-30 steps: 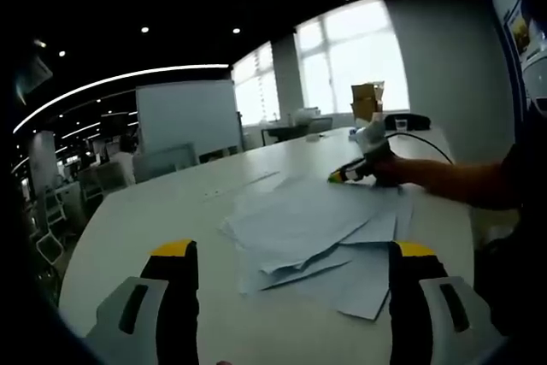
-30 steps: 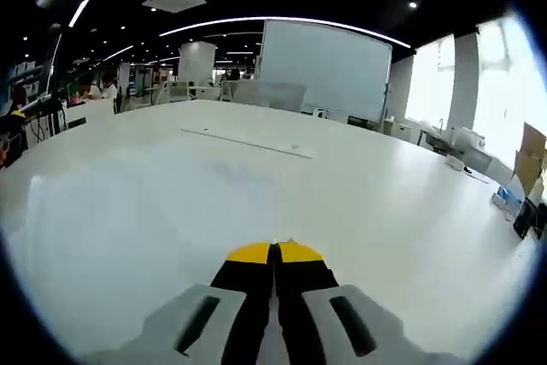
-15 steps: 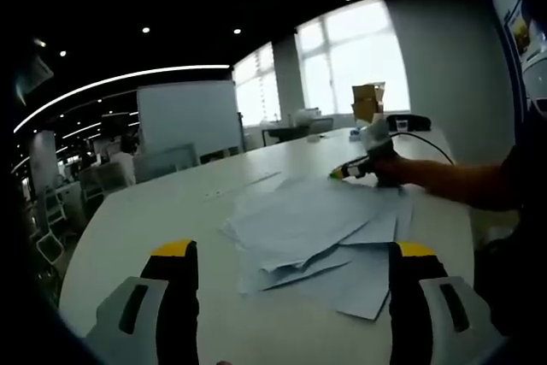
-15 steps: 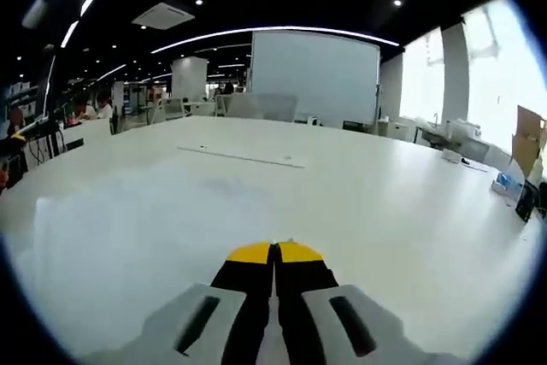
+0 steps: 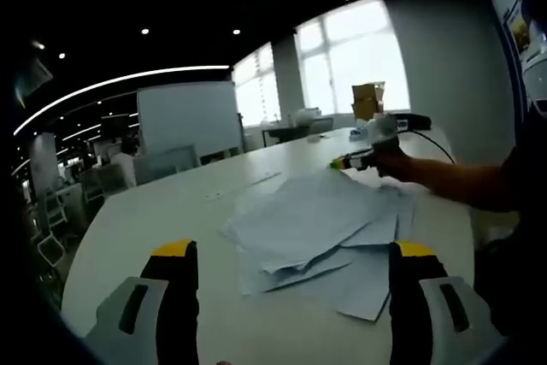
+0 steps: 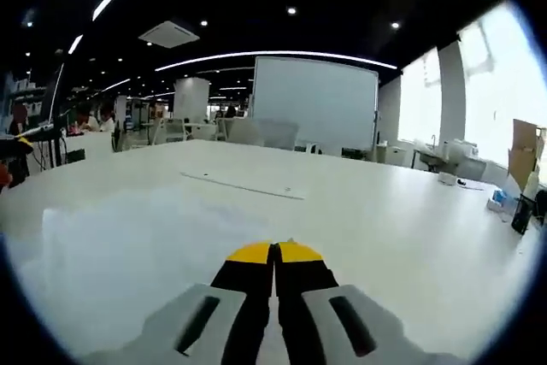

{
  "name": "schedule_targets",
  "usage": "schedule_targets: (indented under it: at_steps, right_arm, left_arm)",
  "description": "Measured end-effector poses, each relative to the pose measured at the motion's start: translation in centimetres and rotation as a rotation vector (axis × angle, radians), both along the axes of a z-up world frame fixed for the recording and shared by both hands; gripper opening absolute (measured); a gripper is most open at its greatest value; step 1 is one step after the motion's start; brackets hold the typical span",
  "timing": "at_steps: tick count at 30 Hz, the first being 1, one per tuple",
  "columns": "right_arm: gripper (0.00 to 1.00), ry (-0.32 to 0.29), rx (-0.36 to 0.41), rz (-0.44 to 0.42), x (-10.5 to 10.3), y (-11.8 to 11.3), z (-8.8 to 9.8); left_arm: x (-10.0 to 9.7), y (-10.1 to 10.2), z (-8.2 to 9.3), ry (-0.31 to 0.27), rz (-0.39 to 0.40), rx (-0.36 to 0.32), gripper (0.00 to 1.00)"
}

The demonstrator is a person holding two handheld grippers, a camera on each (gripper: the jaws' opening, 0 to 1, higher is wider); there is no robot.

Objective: Organize the stack of printing papers by aligning and flattening the scattered papers on the table

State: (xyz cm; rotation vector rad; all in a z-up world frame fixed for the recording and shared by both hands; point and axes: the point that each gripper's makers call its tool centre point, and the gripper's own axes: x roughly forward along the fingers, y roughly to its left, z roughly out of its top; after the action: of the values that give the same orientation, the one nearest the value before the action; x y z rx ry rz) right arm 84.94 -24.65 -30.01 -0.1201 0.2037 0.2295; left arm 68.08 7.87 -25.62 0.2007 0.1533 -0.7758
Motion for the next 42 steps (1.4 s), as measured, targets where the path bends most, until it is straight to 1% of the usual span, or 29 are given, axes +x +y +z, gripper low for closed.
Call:
schedule_targets:
  at_steps: [2,3,4,7,9,12,15,19,20,26,31,33,36,39,42]
  right_arm:
    - [0.0,-0.01,-0.005,0.0,-0.1,0.0,0.3]
    - [0.0,-0.031,-0.02,0.008,-0.3,0.2,0.7]
    - [0.0,-0.066,-0.03,0.01,-0.4,0.2,1.4]
    - [0.0,-0.105,-0.002,0.016,-0.9,0.5,2.7]
    - [0.0,-0.138,0.002,0.021,-1.0,0.6,3.6]
    - [0.0,-0.164,0.007,0.017,-1.5,0.6,4.1]
    - [0.0,-0.214,0.028,0.051,-2.4,1.3,5.3]
    - [0.0,-0.255,0.045,0.057,-3.6,2.0,6.5]
    - [0.0,-0.266,0.064,0.061,-3.8,2.1,6.8]
    - [0.0,-0.298,0.135,0.071,-4.4,2.1,8.7]
    - [0.0,-0.315,0.134,0.085,-5.1,2.6,9.6]
    - [0.0,-0.325,0.145,0.09,-5.1,2.5,10.0]
    - [0.0,-0.339,0.206,0.103,-5.3,2.6,11.0]
    - [0.0,-0.339,0.273,0.127,-5.7,2.9,12.1]
    - [0.0,-0.364,0.289,0.138,-6.2,3.0,13.5]
  left_arm:
    - [0.0,-0.1,0.1,-0.001,-0.001,0.002,0.95]
    - [0.0,-0.1,0.1,-0.001,-0.002,0.003,0.95]
    - [0.0,-0.1,0.1,-0.001,-0.002,0.004,0.95]
    - [-0.1,-0.2,0.3,-0.004,-0.005,0.011,0.95]
    - [-0.2,-0.2,0.5,-0.009,-0.005,0.013,0.95]
    - [-0.2,0.0,0.9,-0.016,-0.004,0.009,0.95]
    - [-0.2,0.1,1.2,-0.022,-0.001,0.012,0.95]
    - [-0.4,0.2,1.2,-0.023,0.001,0.007,0.95]
    - [-0.4,0.2,1.2,-0.022,0.002,0.006,0.95]
    - [-0.6,0.3,1.2,-0.021,0.002,0.006,0.95]
    - [-0.6,0.3,1.4,-0.027,0.003,0.003,0.95]
    - [-0.6,0.3,1.5,-0.027,0.003,0.004,0.95]
    - [-0.6,0.3,1.5,-0.027,0.003,0.005,0.95]
    - [-0.7,0.3,1.5,-0.028,0.002,0.004,0.95]
    - [-0.8,0.3,1.5,-0.029,0.002,0.004,0.95]
